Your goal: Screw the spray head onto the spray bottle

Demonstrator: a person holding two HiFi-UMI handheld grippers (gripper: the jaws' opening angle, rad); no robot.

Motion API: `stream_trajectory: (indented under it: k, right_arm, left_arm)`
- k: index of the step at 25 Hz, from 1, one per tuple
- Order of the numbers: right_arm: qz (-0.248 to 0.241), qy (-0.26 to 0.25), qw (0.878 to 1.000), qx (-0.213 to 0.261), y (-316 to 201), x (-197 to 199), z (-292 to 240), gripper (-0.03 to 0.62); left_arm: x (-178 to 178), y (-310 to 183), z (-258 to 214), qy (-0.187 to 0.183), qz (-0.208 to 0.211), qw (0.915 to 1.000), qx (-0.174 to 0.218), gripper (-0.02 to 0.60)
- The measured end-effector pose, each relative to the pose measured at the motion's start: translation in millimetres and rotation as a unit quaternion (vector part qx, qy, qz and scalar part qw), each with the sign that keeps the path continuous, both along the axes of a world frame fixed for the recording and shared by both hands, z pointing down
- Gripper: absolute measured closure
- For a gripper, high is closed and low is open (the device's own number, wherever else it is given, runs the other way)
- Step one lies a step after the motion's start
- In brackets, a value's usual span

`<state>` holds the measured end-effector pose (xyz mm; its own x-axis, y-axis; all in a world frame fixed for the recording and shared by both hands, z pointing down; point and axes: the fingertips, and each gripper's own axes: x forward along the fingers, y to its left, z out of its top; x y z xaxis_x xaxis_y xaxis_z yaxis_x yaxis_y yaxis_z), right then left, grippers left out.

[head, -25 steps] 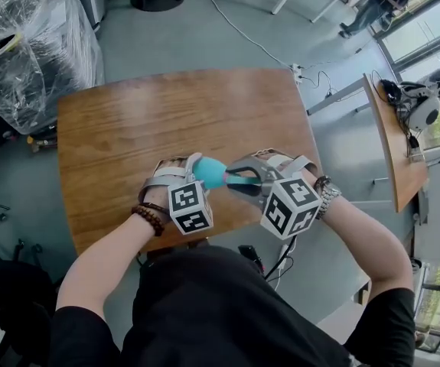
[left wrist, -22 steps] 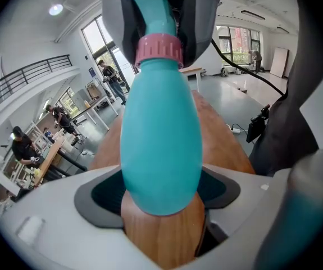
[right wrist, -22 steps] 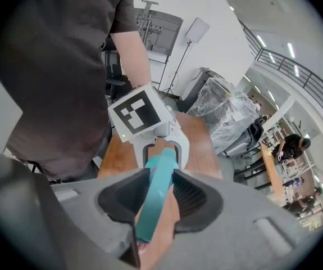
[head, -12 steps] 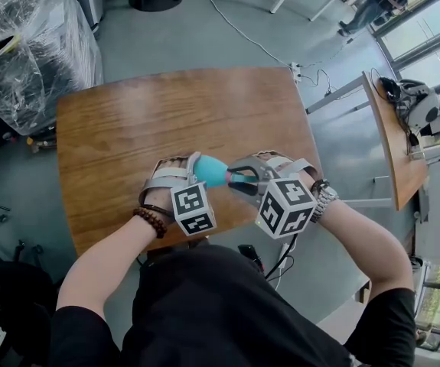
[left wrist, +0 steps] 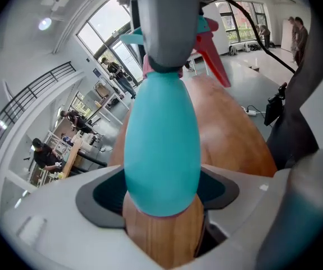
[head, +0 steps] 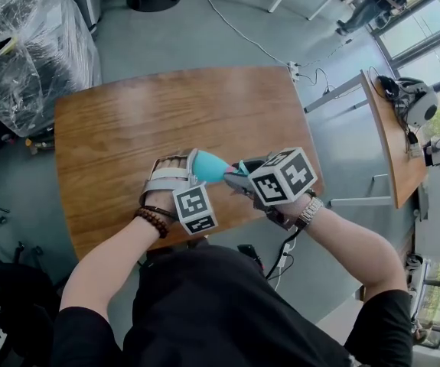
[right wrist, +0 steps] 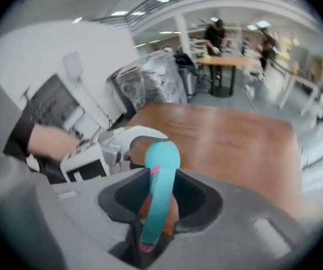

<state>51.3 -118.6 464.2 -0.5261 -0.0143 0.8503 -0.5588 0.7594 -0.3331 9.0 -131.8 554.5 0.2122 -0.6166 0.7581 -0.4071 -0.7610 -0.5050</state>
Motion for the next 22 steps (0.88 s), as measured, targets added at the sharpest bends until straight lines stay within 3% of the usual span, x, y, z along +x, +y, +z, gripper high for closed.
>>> stream_trajectory:
  k: [1, 3, 5, 10, 15, 18, 20, 22]
  right_arm:
    - [0.065, -0.022, 0.996, -0.052, -2, 3, 1, 0.474]
    - [0.161, -0.056, 0.977, -0.127, -4, 7, 2, 0.473]
    - [0.199, -0.069, 0.965, -0.154, -4, 11, 4, 0.473]
    - [0.209, -0.092, 0.958, -0.174, -5, 12, 10, 0.471]
    - [0.194, -0.082, 0.965, -0.157, -5, 11, 12, 0.467]
    - [0.187, -0.079, 0.968, -0.146, -7, 12, 12, 0.424]
    - [0.178, -0.082, 0.971, -0.135, -9, 13, 7, 0.337]
    - [0.162, -0.088, 0.977, -0.11, -14, 14, -3, 0.318]
  left_arm:
    - [0, -1, 0, -0.004, 0.0, 1.0, 0.005, 0.183]
    - [0, -1, 1, -0.008, -0.001, 0.9999, 0.013, 0.183]
    - [1, -1, 2, -0.008, -0.001, 0.9998, 0.016, 0.183]
    - [5, 2, 6, -0.003, -0.001, 0.9999, 0.011, 0.183]
    - [11, 9, 14, 0.031, -0.006, 0.9992, -0.023, 0.181]
    - [15, 15, 20, 0.051, -0.01, 0.9975, -0.047, 0.181]
    - [15, 19, 23, 0.061, -0.011, 0.9963, -0.059, 0.181]
    - [13, 20, 25, 0.069, -0.014, 0.9951, -0.069, 0.181]
